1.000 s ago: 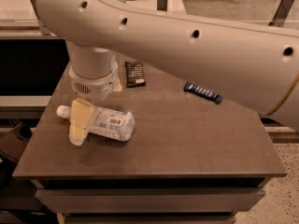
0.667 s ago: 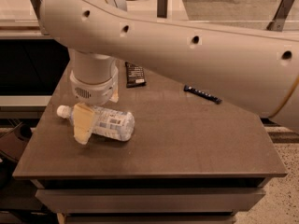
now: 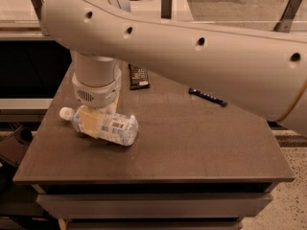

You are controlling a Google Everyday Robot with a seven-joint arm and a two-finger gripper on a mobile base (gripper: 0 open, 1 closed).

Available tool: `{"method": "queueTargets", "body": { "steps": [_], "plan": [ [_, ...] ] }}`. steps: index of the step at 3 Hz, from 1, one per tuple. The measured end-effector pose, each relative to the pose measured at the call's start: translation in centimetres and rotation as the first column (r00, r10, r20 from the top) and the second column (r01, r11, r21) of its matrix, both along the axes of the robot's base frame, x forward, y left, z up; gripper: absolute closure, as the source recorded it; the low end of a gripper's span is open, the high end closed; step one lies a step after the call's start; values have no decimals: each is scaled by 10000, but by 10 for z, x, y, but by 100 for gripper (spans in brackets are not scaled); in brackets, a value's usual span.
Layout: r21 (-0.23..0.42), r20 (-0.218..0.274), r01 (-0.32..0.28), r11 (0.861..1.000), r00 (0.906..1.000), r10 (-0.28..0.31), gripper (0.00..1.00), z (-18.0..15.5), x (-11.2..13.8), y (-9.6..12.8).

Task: Place blue plastic bottle upright

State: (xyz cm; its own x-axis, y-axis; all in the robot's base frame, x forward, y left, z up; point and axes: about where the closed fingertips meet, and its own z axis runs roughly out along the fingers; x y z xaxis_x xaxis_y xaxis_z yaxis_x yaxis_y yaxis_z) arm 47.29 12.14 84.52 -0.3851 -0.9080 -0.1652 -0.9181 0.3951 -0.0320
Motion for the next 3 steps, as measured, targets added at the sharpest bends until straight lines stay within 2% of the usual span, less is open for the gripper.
{"method": "queueTargets", "body": {
  "steps": [1, 2, 3],
  "plan": [
    [0, 12, -12, 10000, 10000, 12, 89, 0, 0, 0],
    [-1, 22, -21, 10000, 10000, 21, 100, 0, -1, 1],
    [-262, 55, -45, 9996, 10000, 46, 100, 8, 1, -4]
  ]
}}
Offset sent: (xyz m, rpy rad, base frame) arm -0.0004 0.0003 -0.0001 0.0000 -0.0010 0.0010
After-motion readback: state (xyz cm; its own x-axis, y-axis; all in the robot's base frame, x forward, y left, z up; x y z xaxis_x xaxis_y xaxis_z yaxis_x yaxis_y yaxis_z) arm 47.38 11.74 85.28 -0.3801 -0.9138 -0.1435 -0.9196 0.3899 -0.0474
